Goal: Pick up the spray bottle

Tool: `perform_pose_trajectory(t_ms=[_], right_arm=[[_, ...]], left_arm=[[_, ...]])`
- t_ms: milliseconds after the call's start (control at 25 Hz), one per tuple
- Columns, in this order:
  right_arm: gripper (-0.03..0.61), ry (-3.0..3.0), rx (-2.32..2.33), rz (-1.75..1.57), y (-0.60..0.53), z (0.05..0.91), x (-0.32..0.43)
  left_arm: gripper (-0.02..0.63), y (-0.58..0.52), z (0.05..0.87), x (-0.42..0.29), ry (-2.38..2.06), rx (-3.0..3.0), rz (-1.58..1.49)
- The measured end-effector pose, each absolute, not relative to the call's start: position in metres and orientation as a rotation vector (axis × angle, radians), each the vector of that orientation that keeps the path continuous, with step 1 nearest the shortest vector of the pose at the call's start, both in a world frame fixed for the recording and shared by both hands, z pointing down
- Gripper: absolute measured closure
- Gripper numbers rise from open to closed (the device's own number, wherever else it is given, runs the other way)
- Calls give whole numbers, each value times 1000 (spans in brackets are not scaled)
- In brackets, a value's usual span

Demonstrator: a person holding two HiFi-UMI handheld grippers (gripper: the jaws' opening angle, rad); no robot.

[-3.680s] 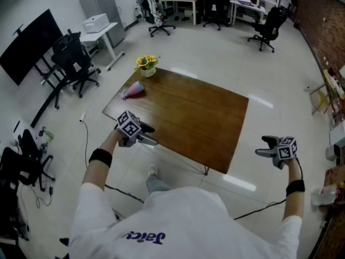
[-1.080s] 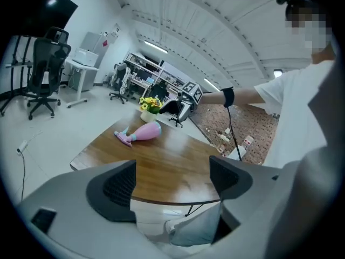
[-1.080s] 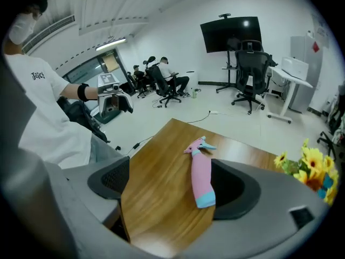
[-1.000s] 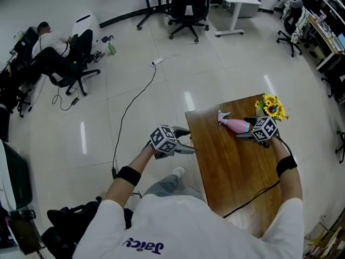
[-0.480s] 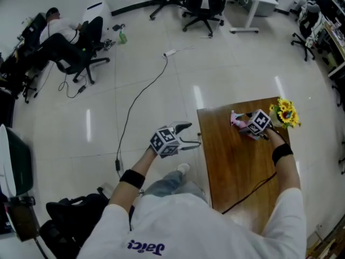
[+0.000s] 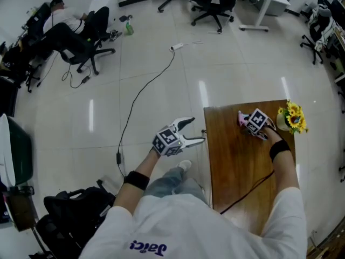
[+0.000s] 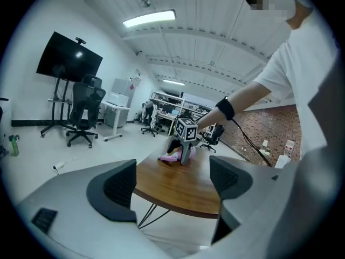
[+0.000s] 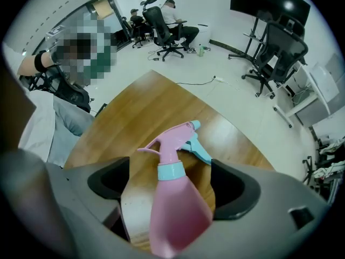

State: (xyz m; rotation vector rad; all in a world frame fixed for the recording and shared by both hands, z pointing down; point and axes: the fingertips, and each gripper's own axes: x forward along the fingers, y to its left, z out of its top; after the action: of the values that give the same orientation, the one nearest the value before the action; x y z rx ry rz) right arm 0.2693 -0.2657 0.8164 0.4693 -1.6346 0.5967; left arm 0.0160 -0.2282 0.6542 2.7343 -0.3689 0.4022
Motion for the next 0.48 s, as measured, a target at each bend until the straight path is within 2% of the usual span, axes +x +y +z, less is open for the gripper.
perform_pose_trajectory(t_ms=[280, 320, 440, 480], right_arm=[[94, -1698, 481, 447, -288, 819, 252], [109, -1701, 488, 430, -289, 818, 250], [267, -1496, 552, 460, -274, 819, 285], [267, -1455, 570, 468, -271, 820, 292]], left_arm=[[189, -230, 637, 24, -417, 2771, 316], [189, -230, 634, 25, -420, 2773, 301], [189, -229, 627, 27, -429, 2777, 266], [189, -229, 625, 28, -432, 2778, 257]])
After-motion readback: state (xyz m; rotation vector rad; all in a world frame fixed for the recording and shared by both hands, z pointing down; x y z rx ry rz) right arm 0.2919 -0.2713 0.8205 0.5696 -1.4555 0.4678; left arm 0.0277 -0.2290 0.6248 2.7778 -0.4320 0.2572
